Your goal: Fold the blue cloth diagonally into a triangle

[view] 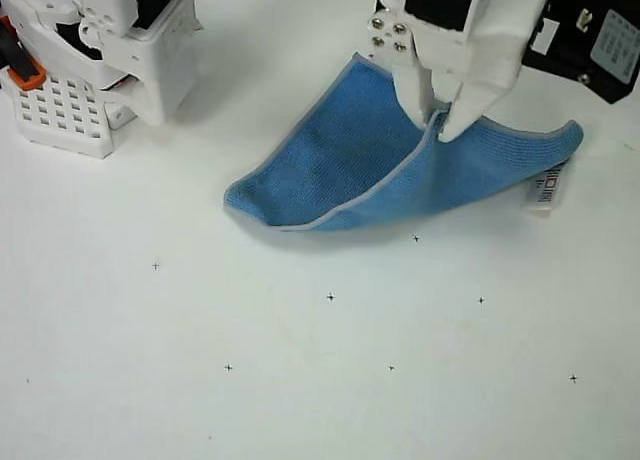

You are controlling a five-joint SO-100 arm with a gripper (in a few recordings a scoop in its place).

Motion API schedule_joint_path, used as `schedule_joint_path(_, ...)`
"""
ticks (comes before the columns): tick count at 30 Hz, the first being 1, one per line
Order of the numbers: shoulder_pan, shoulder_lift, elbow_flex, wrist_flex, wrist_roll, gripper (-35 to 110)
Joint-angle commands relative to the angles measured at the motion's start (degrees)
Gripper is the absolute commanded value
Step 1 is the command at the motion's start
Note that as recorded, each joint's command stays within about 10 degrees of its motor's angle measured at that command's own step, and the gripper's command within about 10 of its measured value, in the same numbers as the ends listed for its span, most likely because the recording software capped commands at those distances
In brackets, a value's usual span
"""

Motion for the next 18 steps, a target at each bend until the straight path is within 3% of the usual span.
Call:
schedule_joint_path(1,-1.58,9.91,5.36,-2.20,2.11,0)
schedule_joint_path(10,-2.11,19.69,17.05,-7.29,4.04,0)
schedule_joint_path(18,-4.31,16.26,20.83,-9.93,6.06,0)
